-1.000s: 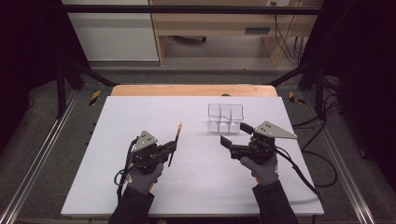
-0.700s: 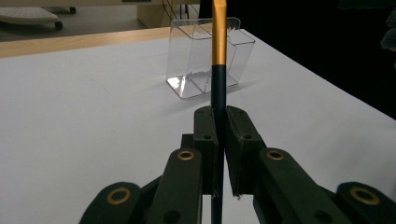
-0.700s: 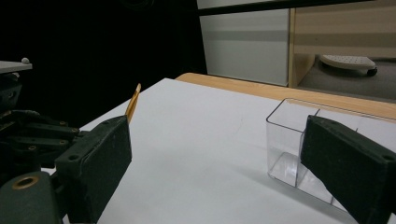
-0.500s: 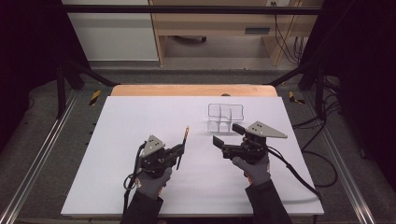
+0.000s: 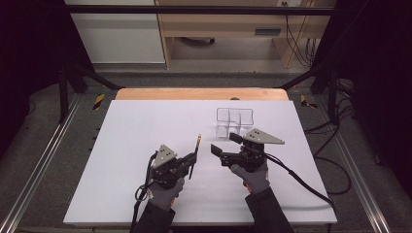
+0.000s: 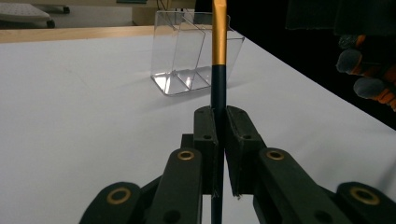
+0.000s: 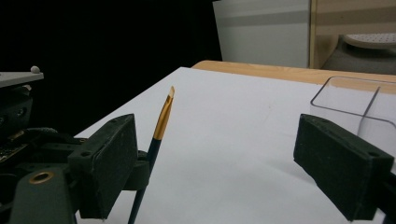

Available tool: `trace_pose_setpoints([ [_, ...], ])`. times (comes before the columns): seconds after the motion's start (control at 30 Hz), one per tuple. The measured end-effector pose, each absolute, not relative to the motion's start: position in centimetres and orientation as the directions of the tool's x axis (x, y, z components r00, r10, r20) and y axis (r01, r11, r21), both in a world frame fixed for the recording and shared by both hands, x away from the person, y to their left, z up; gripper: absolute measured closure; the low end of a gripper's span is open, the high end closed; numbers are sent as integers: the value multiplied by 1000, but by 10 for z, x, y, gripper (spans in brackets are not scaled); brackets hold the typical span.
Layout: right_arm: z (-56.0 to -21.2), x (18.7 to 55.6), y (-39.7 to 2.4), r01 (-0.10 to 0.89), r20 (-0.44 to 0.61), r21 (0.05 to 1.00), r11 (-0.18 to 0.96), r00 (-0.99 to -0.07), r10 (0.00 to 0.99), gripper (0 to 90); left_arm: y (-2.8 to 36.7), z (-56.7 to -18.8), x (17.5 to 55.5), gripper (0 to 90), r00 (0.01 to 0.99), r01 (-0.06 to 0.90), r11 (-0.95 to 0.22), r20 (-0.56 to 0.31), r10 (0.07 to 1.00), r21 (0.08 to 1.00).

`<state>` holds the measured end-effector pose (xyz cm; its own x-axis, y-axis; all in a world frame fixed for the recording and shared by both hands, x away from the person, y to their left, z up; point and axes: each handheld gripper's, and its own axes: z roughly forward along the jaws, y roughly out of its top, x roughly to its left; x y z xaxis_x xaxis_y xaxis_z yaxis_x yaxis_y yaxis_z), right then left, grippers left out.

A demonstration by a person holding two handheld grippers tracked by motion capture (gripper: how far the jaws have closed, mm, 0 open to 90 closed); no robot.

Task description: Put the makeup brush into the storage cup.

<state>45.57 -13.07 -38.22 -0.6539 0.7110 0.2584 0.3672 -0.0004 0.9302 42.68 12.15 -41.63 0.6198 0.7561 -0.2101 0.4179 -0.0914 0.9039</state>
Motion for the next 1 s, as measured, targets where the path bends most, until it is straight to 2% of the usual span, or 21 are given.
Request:
trace_pose_setpoints([
  [0.53,-391,457,-120,402,313,915,-34,-654,689,197,110,-417,425,824,631,405,-99,-199,750,909],
  [1.0,-399,457,-113,439,362,897,-60,-649,669,292,101,-417,423,825,643,400,-102,-200,739,911],
])
